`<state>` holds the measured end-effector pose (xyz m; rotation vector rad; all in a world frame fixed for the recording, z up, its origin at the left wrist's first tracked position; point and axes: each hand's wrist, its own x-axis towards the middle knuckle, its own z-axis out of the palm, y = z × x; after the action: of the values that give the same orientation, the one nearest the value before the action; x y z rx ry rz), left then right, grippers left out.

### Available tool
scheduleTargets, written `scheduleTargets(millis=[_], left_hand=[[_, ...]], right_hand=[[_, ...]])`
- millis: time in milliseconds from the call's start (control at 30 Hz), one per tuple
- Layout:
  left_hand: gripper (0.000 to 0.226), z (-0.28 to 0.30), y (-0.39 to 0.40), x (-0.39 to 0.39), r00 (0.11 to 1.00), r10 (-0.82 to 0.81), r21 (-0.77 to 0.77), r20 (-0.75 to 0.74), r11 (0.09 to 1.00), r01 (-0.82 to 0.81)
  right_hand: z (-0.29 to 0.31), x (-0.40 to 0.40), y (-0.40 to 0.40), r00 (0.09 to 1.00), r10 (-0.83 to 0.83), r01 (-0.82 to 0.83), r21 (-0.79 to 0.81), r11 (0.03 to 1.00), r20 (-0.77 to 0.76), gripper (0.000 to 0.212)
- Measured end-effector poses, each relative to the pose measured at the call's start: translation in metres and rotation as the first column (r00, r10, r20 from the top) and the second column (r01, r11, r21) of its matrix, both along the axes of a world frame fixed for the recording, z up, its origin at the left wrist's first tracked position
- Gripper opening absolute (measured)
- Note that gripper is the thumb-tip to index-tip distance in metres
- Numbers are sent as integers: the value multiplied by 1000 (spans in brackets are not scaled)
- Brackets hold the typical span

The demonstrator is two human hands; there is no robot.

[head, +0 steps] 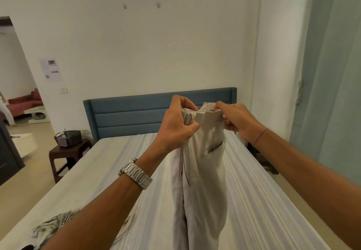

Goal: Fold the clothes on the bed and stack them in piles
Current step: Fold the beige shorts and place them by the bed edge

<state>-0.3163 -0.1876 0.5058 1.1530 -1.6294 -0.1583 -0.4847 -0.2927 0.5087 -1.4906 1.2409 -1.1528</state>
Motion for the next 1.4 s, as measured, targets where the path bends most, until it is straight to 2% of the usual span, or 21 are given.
scheduleTargets(millis=[100, 167, 233, 367, 433, 500, 633, 767, 900, 1033, 1167, 1267, 1400], left_hand=[[47, 1, 2, 10, 999, -30, -1, 21, 1000, 30], [48, 2, 4, 14, 997, -56, 9, 50, 998, 56], [49, 1, 4, 15, 993, -78, 20, 91, 997, 77], [48, -1, 7, 13, 980, -128, 43, 154, 991, 123], [48, -3, 9, 11, 973, -133, 44, 189, 991, 127], [48, -5, 10, 11, 968, -132, 39, 215, 991, 127], [52, -8, 13, 15, 962, -127, 45, 241, 992, 119], [52, -7, 14, 22, 961, -106, 48, 256, 994, 97], [55, -8, 15, 32, 964, -91, 60, 251, 995, 78], [51, -8, 15, 43, 967, -66, 76, 244, 996, 48], [51, -6, 18, 53, 961, -18, 98, 277, 995, -10], [52, -1, 18, 64, 927, 44, 121, 373, 988, -96], [43, 2, 16, 70, 883, 48, 138, 468, 982, -127]], right_hand=[[-6, -17, -13, 995, -78, 70, -111, 991, -63, 51], [-3, -28, -21, 997, -7, 3, -60, 998, -76, 47], [3, -39, -30, 974, 119, -117, 21, 993, -190, 43], [6, -40, -31, 796, 295, -276, 117, 954, -528, 33], [0, -34, -30, 714, 340, -283, 192, 940, -612, 27], [-9, -29, -30, 683, 354, -258, 243, 935, -639, 27], [-22, -24, -30, 710, 337, -231, 249, 941, -618, 24], [-14, -21, -25, 689, 434, -304, 313, 900, -580, 13], [-6, -20, -20, 774, 482, -347, 362, 865, -410, 22], [-3, -20, -16, 880, 433, -343, 370, 864, -196, 19], [7, -29, -16, 866, 494, -446, 333, 831, -75, 26], [16, -39, -17, 829, 558, -521, 316, 793, -33, 42], [13, -40, -17, 792, 609, -595, 173, 785, -38, 34]])
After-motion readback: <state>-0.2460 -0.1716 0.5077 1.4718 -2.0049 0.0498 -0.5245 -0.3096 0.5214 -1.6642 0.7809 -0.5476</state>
